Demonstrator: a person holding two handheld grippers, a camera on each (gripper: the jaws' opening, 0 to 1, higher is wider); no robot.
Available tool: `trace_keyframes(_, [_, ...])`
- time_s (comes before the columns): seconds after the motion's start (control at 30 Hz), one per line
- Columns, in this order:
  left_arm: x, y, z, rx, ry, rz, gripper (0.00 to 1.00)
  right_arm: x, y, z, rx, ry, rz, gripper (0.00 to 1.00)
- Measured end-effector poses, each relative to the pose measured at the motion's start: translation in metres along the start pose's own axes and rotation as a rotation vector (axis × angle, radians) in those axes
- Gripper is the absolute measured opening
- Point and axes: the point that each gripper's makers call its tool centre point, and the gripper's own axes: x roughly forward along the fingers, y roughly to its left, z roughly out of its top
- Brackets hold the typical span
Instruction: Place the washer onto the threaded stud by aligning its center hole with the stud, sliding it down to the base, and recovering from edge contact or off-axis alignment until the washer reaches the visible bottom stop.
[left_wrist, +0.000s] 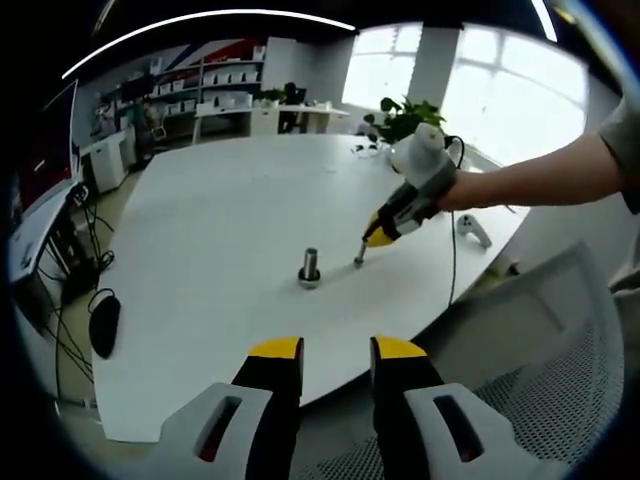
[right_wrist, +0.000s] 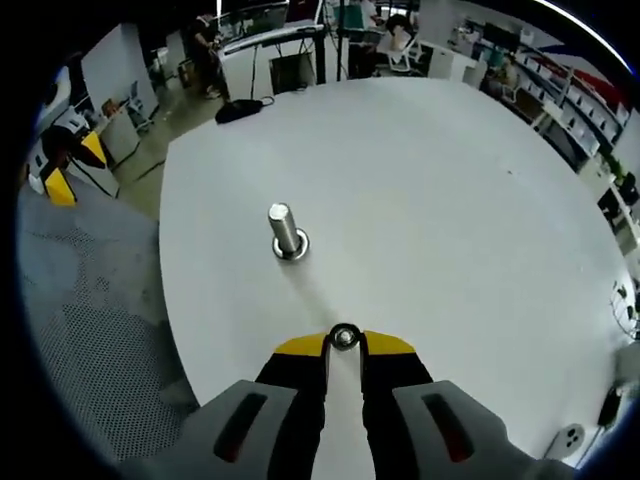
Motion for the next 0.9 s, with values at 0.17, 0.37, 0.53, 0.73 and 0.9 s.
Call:
trace_keyframes(0.17, [0.0000, 0.0007, 0.0002, 0.000, -0.004, 0.002, 0.24, -0.0001, -0.0024, 0.0021, 0.030, 0.003, 0.011, 0.14])
trace_keyframes(0.37, [-0.0004, 0.0016, 0.0002, -0.001, -0.006, 0.006, 0.24, -0.0037, -0.0026, 0.0019, 0.015, 0.007, 0.023, 0.14])
trace_keyframes(0.53, [-0.0005, 0.0015, 0.0011, 0.000, -0.008, 0.004, 0.24, -0.0029, -0.0015, 0.0016, 0.005, 0.008, 0.030, 0.14])
trace_keyframes(0.73, [-0.0005, 0.0006, 0.0016, 0.002, -0.009, -0.002, 0.23, -0.0025, 0.0001, 0.0008, -0.021, 0.019, 0.027, 0.14])
trace_keyframes(0.9, [-0.0003, 0.0004, 0.0012, 0.003, -0.008, -0.001, 0.23, -0.0016, -0.0005, 0.0026, -0.039, 0.035, 0.031, 0.14])
